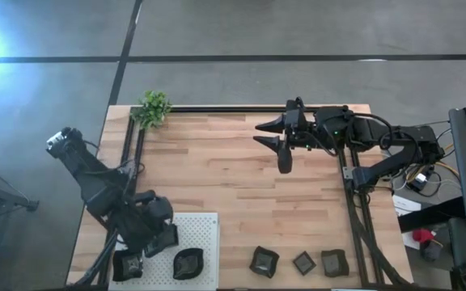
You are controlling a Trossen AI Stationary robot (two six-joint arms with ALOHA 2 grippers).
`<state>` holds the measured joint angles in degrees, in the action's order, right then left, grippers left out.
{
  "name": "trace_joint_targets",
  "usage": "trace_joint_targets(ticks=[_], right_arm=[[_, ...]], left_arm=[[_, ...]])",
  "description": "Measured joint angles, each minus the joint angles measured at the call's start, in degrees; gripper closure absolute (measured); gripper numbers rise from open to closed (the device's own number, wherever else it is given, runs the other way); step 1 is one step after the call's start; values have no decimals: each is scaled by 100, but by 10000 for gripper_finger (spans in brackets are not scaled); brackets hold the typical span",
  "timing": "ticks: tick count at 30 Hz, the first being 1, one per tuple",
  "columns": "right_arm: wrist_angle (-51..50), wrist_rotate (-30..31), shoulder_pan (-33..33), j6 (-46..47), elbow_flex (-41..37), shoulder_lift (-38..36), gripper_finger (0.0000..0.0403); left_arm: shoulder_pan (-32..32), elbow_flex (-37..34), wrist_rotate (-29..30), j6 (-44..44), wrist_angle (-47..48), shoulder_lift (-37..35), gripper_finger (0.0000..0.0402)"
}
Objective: Pick & Place Mini shaped plates
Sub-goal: Stack the square plate on top of the square plate on the shelf
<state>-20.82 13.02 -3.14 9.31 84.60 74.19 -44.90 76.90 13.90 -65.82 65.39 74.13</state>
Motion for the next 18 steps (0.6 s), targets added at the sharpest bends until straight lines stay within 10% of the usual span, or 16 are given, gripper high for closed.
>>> trace_joint_targets(ticks=[18], right_arm=[[2, 2, 0, 119, 2, 2, 257]], left_arm=[[-107, -688, -64, -25, -392, -478, 402]])
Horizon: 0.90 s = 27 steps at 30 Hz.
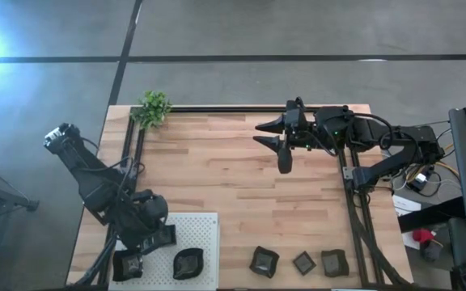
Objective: Pick & Place Mini shaped plates
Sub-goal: Stack the square plate on top of the square plate on the shelf
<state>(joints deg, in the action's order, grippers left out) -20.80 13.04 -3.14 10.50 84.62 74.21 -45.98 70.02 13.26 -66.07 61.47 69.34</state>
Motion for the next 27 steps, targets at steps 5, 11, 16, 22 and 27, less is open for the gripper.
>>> trace_joint_targets(ticks=[5, 11, 16, 22, 27], right_arm=[[0, 2, 0, -3, 0, 0, 257], [2, 15, 0, -17, 0, 0, 257], [2, 15, 0, -9, 0, 0, 257], [0, 17, 2, -14, 0, 0, 257], [0, 15, 2, -7, 0, 0, 257]], left_arm=[[2, 0, 43, 3, -9, 76, 401], [2, 0, 41, 4, -36, 194, 394], [4, 0, 39, 8, -61, 196, 386], [10, 0, 37, 9, -61, 197, 360], [11, 0, 35, 107, -57, 196, 331]])
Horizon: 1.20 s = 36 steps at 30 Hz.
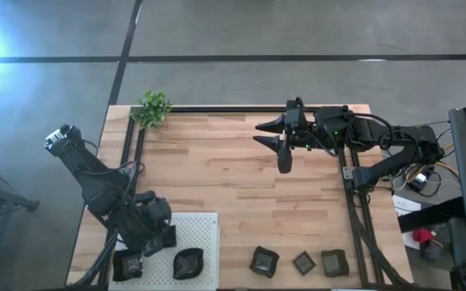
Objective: Pick & Place Mini shaped plates
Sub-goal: Stack the square plate on top of the square plate on the shelf, then stack the distorted square plate on top of the distorted square plate on the shelf
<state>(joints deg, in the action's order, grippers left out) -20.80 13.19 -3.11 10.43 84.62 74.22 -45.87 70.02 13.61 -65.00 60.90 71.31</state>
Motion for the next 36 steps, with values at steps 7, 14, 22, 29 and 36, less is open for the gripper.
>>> trace_joint_targets(ticks=[7, 14, 22, 29, 36], right_arm=[[-88, -2, 0, 5, 2, 0, 257], [-575, -17, 0, 71, 2, 0, 257], [-1831, -1425, -16, 619, -10, 47, 261], [-3478, -2359, -401, 872, -143, 424, 273], [-3667, -2542, -872, 872, -201, 923, 287]], left_arm=[[7, 0, 0, 156, 3, -64, 324], [7, 0, 74, 214, 51, -263, 323], [7, 20, 1161, 521, -29, -614, 323], [11, 20, 2494, 1261, -140, -725, 323], [11, 20, 2853, 1599, -254, -761, 323]])
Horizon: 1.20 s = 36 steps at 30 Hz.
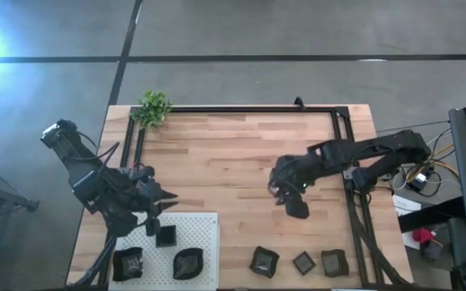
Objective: Pick & Place Mini shaped plates
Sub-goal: Stack the distorted square plate on top of the distorted square plate on the shelf
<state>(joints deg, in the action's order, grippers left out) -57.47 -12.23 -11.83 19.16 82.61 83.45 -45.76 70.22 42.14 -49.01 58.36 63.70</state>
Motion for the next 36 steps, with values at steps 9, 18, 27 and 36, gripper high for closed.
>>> trace_joint_targets(ticks=[9, 18, 27, 36], right_arm=[[98, -4, -629, 343, -64, 711, 304], [450, 10, -1274, 750, -103, 1513, 317], [987, 21, -1609, 896, -81, 2412, 314], [1281, 16, -1618, 1135, -81, 2803, 333]], left_arm=[[-2, -2, -1, 103, -152, 0, 323], [-7, -2, -23, 680, -167, 0, 323], [-4, -5, -69, 734, -183, 0, 323], [-4, -7, -110, 918, -183, 0, 323]])
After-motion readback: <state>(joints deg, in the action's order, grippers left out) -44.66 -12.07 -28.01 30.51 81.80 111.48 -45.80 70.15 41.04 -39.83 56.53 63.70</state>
